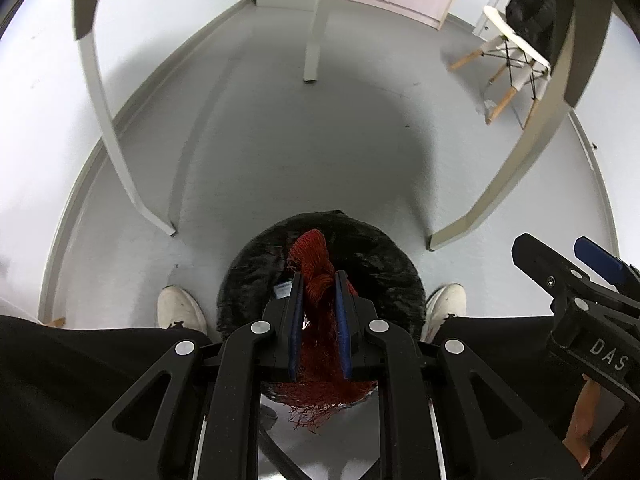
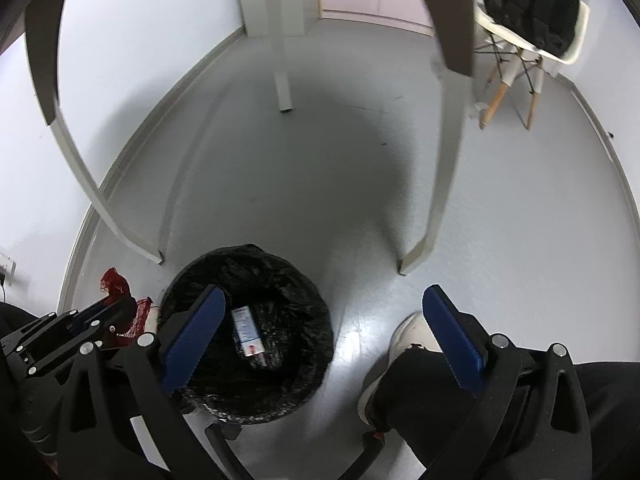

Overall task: Collect trash
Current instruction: 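Open the right tool dropping the carton while the left tool releases the netting into the bin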

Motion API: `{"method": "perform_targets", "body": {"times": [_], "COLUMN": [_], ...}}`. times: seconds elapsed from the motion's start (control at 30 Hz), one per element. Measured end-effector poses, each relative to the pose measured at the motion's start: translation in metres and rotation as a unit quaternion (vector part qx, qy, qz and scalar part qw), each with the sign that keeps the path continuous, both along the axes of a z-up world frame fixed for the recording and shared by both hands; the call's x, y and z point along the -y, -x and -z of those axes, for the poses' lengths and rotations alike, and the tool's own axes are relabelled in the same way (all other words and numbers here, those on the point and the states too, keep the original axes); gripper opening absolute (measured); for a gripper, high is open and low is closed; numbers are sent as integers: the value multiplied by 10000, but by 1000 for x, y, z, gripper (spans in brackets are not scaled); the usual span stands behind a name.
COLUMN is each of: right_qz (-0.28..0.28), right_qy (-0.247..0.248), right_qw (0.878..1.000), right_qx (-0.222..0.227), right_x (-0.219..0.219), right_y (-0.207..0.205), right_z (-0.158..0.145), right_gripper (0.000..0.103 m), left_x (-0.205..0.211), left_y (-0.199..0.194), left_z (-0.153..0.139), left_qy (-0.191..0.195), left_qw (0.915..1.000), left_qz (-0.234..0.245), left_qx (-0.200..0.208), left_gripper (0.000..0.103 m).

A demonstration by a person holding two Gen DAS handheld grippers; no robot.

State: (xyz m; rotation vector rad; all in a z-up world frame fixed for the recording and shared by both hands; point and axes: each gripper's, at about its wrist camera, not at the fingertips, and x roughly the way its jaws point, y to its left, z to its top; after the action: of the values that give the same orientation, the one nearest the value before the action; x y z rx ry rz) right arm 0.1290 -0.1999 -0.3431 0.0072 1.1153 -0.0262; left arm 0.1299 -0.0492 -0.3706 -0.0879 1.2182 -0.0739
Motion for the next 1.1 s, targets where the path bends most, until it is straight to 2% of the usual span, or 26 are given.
{"method": "perform_targets", "body": {"times": [0.23,0.4,0.63,0.9,1.1], "right_qz": [266,424,505,380,287], "right_qy": [-49,-129,-212,-154,-153], "right_qw": [9996,9990,9985,9991,9995], "right_qx": [-10,-56,-92,-63,18], "right_x": [24,35,41,33,26], "right_y": [5,4,2,2,6], "right_z": [-3,0,2,0,-8], "right_gripper": [95,95,95,95,95], "left_x": [18,23,26,18,10], "left_y": [-2,-4,-2,1,8], "left_z": [5,7,6,0,-14], "left_qy": [78,31,-90,-121,-145], "left_qw": [9998,9996,9998,9999,9996], "left_qz": [162,227,179,73,-36], "left_qx": [-108,-149,-90,9,252], "left_gripper": [14,19,49,70,86]}}
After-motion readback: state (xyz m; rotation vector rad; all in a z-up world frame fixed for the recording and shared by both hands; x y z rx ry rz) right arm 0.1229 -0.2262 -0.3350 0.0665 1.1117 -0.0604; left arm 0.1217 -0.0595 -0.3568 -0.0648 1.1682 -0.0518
